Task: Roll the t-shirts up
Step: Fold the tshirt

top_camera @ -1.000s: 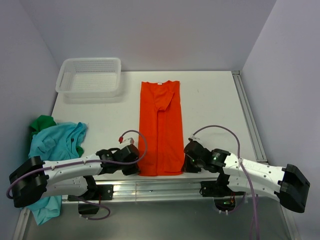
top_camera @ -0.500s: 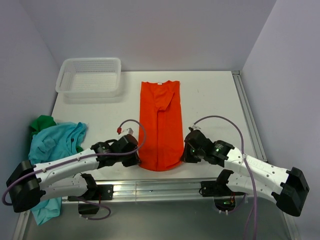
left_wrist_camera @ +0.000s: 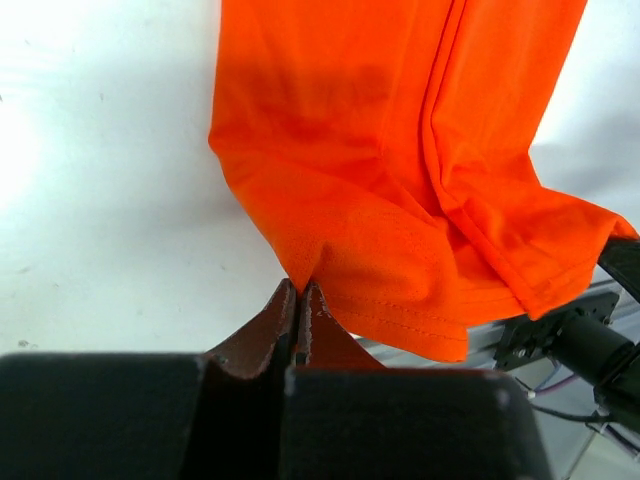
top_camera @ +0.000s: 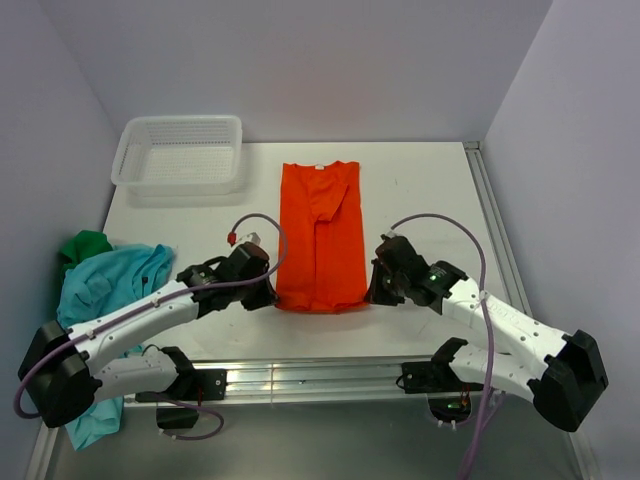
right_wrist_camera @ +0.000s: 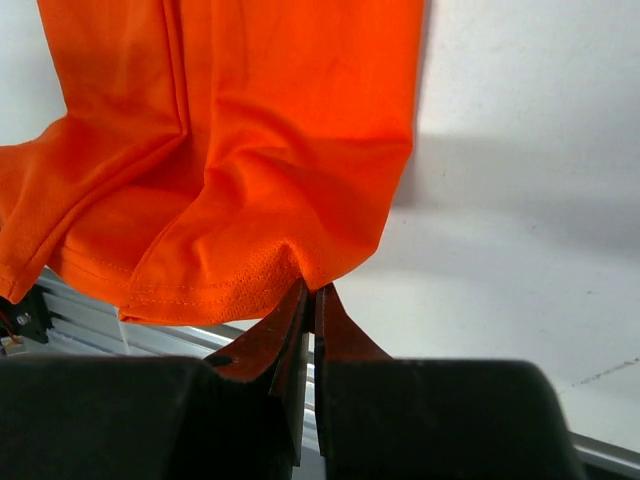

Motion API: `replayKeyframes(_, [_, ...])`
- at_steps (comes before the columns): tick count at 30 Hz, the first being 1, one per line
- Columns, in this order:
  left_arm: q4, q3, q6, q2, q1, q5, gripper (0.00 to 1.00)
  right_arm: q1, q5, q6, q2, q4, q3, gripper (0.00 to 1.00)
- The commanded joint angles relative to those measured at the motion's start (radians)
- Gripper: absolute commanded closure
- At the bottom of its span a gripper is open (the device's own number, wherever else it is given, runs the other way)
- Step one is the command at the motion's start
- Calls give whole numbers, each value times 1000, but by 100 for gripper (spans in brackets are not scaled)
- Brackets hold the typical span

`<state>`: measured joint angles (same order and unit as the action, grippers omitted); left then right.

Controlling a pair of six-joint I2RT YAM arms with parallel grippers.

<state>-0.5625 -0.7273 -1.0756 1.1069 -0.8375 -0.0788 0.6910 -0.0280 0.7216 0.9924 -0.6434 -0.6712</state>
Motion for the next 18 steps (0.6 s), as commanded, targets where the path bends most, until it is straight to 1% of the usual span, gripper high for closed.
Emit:
replayKeyframes(1, [4, -64, 62, 25, 35, 7, 100, -39, -18, -62, 31, 19, -68, 100])
replayKeyframes(10, [23, -136, 127, 113, 107, 10, 100, -110, -30, -129, 130, 37, -143, 100])
replayKeyframes(18, [47, -187, 174, 197, 152, 22, 100, -142, -39, -172, 219, 63, -195, 100])
